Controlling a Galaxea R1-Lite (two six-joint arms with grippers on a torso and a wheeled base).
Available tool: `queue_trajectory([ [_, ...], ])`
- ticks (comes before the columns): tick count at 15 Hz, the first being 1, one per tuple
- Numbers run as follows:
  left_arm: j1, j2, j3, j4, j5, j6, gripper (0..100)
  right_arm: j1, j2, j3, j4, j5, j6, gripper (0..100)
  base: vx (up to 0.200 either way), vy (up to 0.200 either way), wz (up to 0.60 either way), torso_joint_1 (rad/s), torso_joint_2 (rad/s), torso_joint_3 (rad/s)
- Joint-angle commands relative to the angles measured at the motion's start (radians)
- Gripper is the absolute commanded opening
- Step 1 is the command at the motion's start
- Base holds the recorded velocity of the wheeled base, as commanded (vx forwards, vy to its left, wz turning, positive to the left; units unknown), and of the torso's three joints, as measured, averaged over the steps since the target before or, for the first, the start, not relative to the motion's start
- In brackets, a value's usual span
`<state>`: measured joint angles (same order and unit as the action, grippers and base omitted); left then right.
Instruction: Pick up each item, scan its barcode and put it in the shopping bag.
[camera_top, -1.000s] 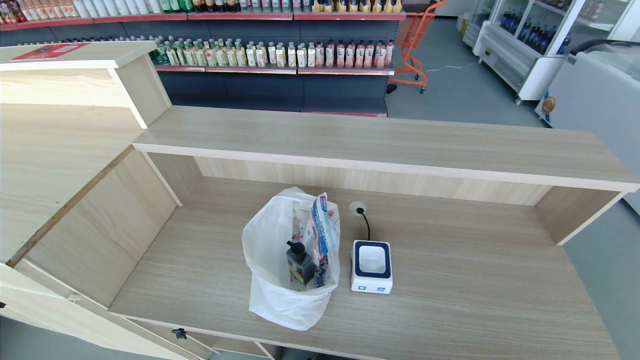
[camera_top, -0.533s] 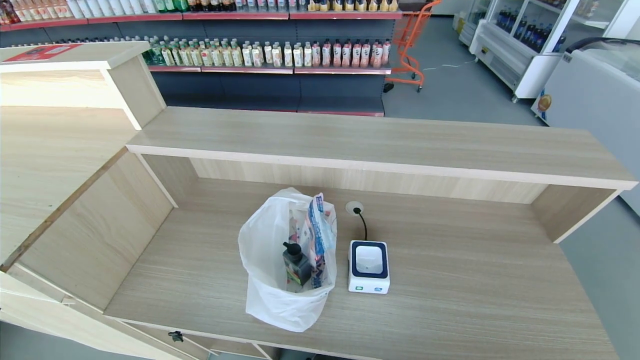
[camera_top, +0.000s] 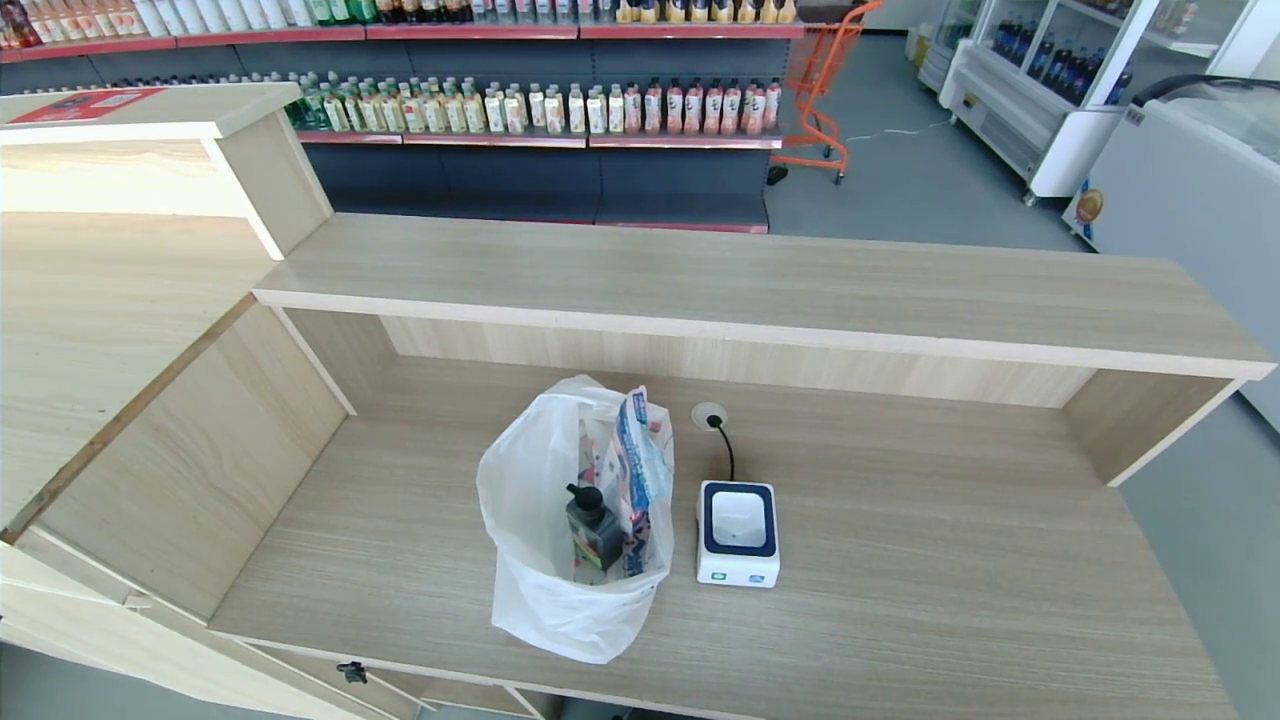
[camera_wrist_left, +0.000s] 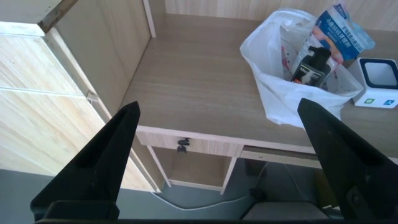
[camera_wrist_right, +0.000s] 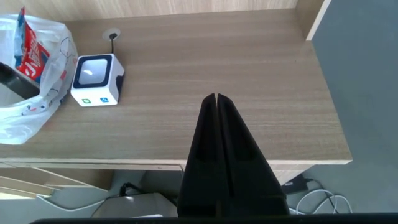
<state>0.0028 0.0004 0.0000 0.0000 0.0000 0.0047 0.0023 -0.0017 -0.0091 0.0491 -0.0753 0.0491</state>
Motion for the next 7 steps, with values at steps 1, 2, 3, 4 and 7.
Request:
queue_trajectory([
  [1,0.000,0.001,0.000,0.000,0.000,0.000,100,0.001,0.002,0.000,0.000,0.000,0.000,0,0.000,0.000,0.00,0.000,0.00,0.000],
  [2,0.000,0.001,0.000,0.000,0.000,0.000,100,0.001,0.002,0.000,0.000,0.000,0.000,0,0.000,0.000,0.00,0.000,0.00,0.000],
  [3,0.000,0.000,0.000,0.000,0.000,0.000,100,0.001,0.002,0.000,0.000,0.000,0.000,0,0.000,0.000,0.00,0.000,0.00,0.000],
  [4,0.000,0.001,0.000,0.000,0.000,0.000,100,0.001,0.002,0.001,0.000,0.000,0.000,0,0.000,0.000,0.00,0.000,0.00,0.000],
  [7,0.000,0.001,0.000,0.000,0.000,0.000,100,0.001,0.002,0.000,0.000,0.000,0.000,0,0.000,0.000,0.00,0.000,0.00,0.000],
])
